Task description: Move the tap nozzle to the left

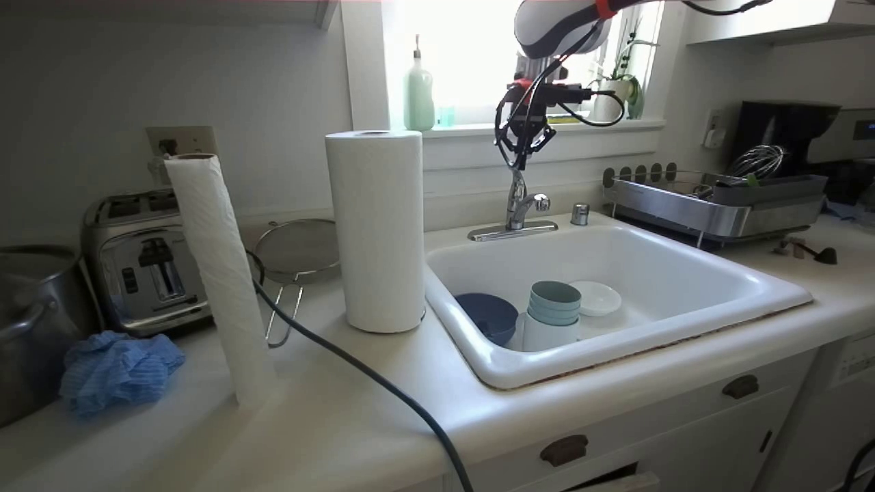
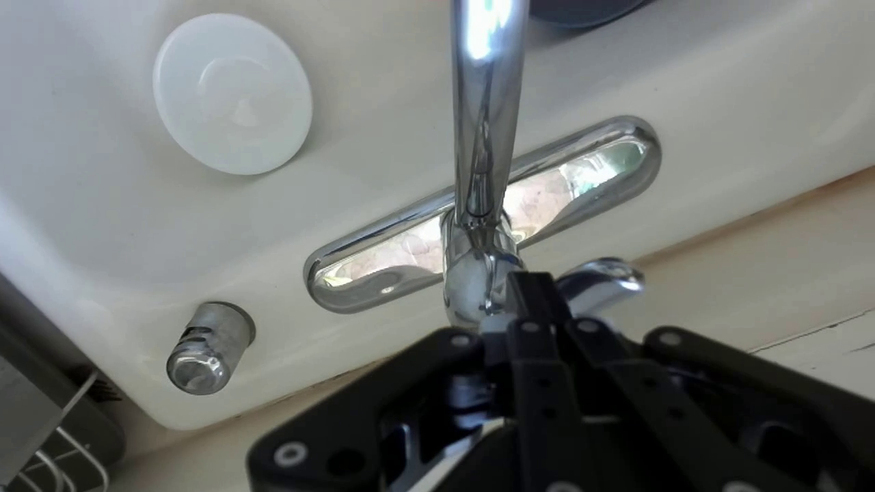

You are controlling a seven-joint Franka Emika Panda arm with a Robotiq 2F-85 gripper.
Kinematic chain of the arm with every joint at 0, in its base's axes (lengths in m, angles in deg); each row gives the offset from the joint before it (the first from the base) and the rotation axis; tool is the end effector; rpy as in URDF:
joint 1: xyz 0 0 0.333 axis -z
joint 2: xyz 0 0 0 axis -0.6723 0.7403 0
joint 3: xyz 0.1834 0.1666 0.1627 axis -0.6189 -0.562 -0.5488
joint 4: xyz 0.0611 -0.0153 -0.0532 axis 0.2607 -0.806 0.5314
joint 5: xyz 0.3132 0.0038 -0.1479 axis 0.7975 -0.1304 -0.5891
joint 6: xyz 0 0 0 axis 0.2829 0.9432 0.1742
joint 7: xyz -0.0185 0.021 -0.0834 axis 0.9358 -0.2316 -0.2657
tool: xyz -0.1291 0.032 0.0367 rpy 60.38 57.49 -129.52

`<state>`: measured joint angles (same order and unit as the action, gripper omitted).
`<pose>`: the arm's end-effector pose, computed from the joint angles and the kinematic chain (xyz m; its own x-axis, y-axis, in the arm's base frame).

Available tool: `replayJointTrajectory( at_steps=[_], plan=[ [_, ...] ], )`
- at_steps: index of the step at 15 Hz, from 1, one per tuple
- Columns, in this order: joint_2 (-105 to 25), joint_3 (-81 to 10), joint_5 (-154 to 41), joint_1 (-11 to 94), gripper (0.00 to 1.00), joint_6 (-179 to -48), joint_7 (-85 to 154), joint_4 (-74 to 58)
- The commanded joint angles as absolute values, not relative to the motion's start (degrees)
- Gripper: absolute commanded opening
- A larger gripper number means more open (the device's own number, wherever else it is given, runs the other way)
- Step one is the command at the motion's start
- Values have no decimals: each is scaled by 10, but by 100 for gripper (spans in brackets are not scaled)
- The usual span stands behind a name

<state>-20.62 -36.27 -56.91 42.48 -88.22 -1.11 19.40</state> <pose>0.6929 -0.0372 0.4168 0.7278 -0.6653 0.1663 -0.6715 -0.7406 -0.0237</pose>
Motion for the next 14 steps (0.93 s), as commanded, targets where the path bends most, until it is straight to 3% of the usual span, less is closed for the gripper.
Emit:
replayJointTrajectory(
  at_steps=[1, 5, 14],
  plan=[
    [-182, -365, -536, 426, 0, -873, 14, 213],
    [-184, -360, -538, 425, 0, -870, 26, 217],
    [-289, -371, -553, 432, 0, -696, 110, 182]
  ],
)
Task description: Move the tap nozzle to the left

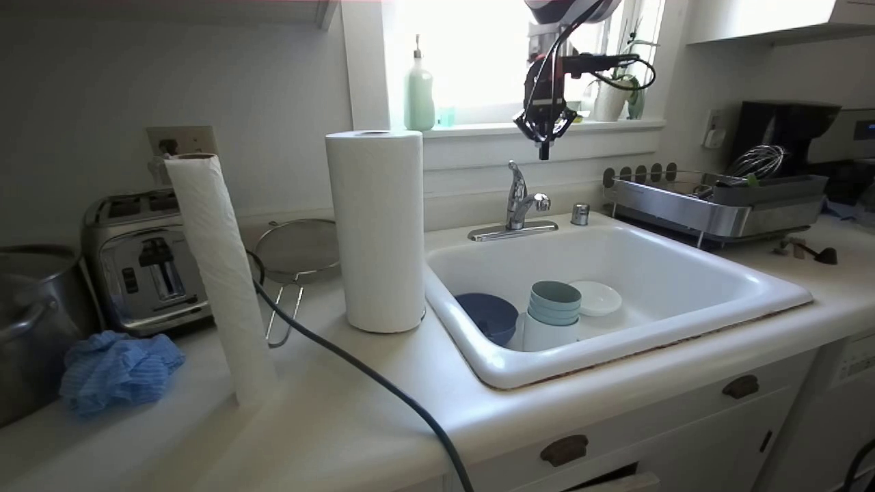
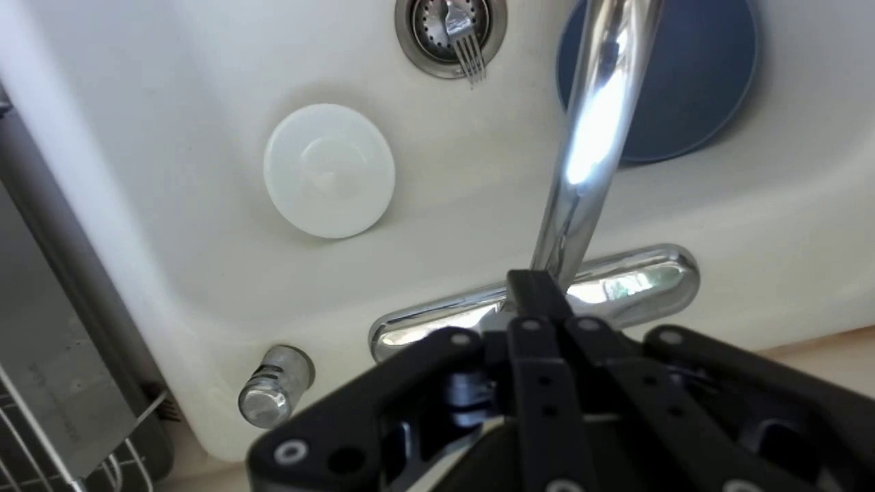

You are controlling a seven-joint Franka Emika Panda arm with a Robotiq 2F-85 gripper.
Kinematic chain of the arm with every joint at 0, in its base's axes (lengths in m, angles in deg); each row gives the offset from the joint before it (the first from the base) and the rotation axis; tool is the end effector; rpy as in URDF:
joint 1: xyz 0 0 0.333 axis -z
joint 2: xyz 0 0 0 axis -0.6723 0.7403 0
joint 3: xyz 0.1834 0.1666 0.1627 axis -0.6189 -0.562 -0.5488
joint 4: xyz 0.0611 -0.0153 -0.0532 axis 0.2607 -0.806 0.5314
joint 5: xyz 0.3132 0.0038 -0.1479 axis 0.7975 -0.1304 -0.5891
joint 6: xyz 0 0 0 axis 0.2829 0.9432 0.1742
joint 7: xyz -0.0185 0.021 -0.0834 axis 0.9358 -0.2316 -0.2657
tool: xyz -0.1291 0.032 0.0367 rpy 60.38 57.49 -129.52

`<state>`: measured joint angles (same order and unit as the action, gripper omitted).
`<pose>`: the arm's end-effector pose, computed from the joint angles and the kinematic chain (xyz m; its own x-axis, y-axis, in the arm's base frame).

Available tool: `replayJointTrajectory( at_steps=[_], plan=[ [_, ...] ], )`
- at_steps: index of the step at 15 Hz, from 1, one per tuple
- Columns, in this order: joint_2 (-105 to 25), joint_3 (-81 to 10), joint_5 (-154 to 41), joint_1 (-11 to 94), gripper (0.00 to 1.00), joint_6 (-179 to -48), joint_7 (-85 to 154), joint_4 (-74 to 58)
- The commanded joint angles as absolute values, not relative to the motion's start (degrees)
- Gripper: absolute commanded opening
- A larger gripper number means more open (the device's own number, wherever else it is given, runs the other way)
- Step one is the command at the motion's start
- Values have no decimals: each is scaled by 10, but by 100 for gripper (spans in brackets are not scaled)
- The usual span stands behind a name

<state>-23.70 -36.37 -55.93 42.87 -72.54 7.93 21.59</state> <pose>0.6550 -0.0390 0.4438 0.8239 -0.5667 0.0041 -0.5652 -0.8211 0.0800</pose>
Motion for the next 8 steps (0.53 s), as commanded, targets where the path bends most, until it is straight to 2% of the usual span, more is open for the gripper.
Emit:
replayJointTrajectory(
  at_steps=[1, 2, 8],
  plan=[
    [-310, -368, -559, 428, 15, -700, 107, 168],
    [-329, -367, -565, 426, 27, -710, 113, 153],
    [-453, -367, -583, 406, 67, -699, 98, 43]
  ],
)
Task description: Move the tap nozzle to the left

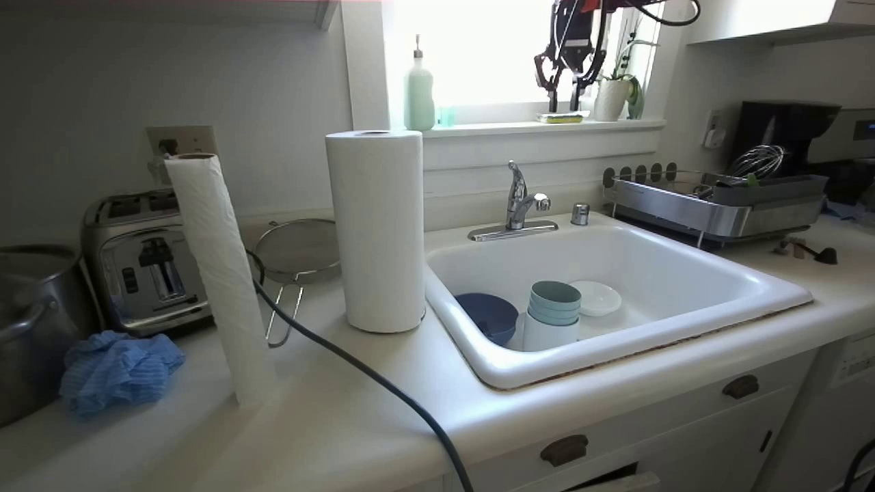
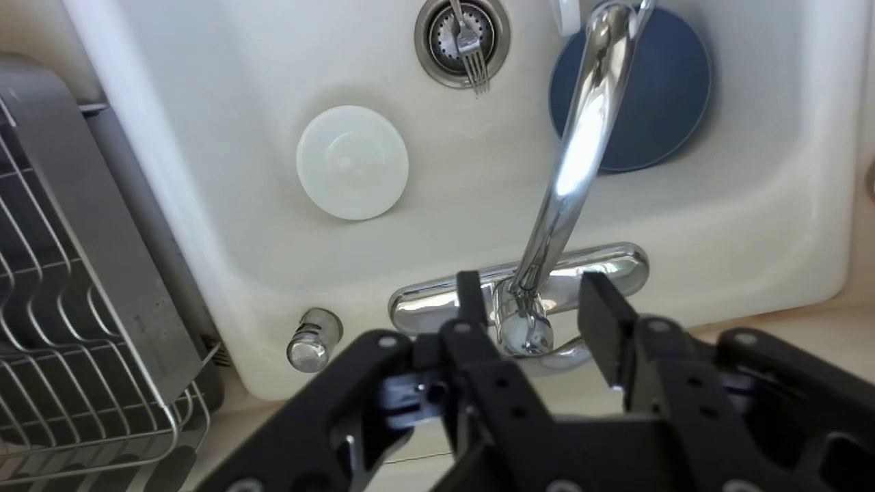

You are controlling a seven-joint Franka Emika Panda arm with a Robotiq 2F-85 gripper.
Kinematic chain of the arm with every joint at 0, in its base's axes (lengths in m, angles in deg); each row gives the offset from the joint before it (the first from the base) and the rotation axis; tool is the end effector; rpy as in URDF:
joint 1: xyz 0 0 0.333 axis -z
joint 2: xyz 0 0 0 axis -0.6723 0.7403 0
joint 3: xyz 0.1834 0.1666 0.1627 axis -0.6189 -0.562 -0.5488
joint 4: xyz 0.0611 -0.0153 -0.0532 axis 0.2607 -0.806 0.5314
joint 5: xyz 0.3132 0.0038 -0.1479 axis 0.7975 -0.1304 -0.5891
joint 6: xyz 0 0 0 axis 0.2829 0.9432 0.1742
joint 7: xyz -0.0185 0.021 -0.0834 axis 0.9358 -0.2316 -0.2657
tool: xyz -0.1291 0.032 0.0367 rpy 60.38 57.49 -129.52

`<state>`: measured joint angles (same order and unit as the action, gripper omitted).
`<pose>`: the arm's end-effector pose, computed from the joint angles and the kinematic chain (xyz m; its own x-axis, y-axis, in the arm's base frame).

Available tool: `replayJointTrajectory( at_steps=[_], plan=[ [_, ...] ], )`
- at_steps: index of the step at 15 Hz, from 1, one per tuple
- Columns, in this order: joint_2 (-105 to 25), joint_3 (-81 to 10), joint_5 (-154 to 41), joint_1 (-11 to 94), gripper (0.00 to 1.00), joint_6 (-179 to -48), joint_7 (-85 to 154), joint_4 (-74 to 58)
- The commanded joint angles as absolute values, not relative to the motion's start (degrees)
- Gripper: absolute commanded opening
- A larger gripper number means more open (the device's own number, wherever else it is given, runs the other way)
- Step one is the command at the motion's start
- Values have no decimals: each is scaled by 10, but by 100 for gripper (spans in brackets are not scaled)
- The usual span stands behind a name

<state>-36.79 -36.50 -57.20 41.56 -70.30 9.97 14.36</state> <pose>0.6055 -0.0273 0.5310 0.8522 -0.5197 0.0612 -0.5228 -0.8504 0.0584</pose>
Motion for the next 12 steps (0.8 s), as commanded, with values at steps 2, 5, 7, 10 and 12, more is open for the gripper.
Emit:
replayJointTrajectory(
  at_steps=[2, 5, 7, 10, 12],
  plan=[
    [-501, -368, -586, 399, 80, -698, 92, -12],
    [-567, -368, -588, 392, 98, -715, 61, -88],
    [-613, -374, -583, 401, 100, -711, 49, -137],
    [-685, -378, -568, 411, 100, -702, 36, -215],
    [-736, -380, -556, 416, 100, -695, 62, -272]
  ],
)
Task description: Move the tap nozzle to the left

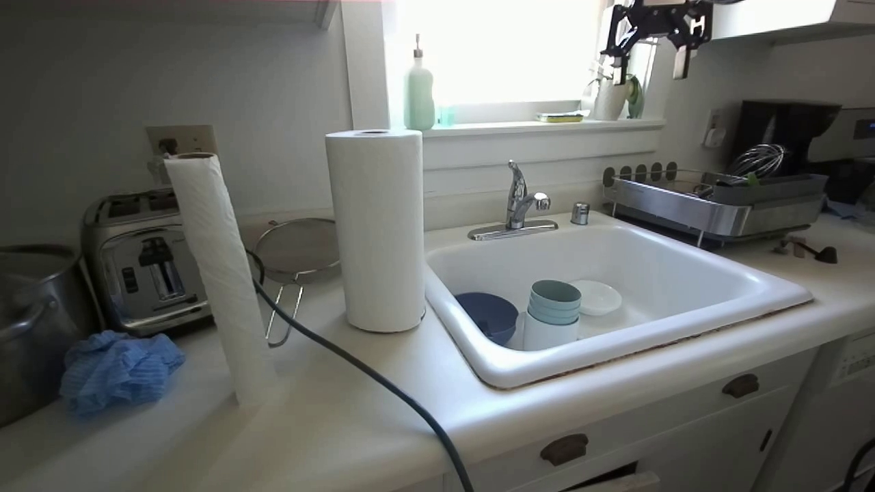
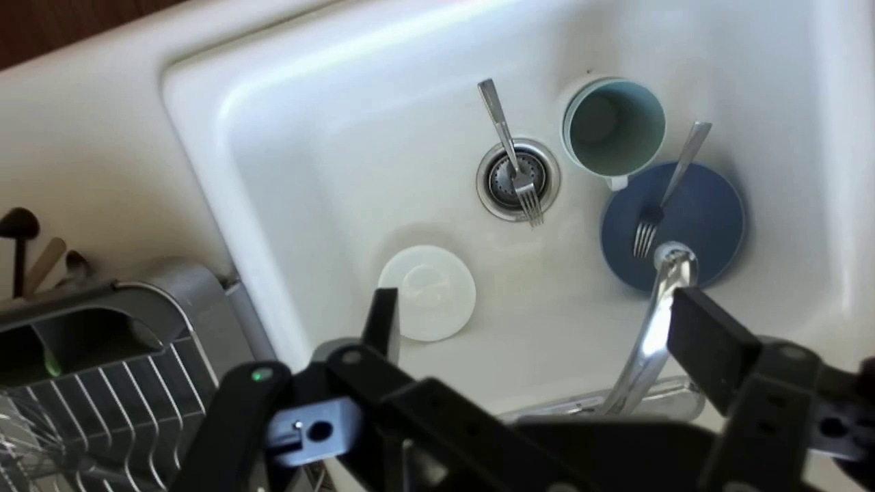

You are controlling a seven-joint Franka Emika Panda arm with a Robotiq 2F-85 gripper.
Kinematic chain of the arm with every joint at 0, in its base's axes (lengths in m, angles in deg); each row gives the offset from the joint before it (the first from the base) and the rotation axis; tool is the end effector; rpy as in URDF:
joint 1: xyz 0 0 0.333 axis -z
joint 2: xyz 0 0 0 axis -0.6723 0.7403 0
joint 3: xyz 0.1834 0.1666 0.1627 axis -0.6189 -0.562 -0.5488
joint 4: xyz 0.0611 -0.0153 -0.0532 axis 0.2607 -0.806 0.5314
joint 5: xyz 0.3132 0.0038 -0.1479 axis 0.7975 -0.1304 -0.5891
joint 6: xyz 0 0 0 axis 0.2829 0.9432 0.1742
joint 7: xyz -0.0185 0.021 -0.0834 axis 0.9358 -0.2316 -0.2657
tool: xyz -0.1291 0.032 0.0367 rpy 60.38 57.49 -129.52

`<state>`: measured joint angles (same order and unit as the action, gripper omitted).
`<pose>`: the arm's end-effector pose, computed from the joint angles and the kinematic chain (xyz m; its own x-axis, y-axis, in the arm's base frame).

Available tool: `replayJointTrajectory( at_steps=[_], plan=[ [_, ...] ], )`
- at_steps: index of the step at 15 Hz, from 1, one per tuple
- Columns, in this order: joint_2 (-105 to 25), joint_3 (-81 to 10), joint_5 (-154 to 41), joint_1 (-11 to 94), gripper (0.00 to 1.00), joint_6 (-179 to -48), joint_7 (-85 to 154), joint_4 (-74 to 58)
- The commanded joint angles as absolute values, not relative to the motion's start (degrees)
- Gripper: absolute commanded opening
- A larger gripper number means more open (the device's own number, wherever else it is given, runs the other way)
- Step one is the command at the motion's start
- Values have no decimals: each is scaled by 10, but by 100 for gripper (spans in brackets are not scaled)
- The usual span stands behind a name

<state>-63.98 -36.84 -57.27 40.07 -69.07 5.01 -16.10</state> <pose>0.4651 -0.0136 0.5583 0.8218 -0.5696 -0.0117 -0.5671 -0.8198 0.0791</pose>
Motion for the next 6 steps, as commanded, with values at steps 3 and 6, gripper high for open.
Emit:
replayJointTrajectory(
  at_steps=[3, 6],
  plan=[
    [-703, -388, -566, 424, 100, -687, 57, -232],
    [-723, -390, -565, 425, 100, -686, 58, -255]
  ],
)
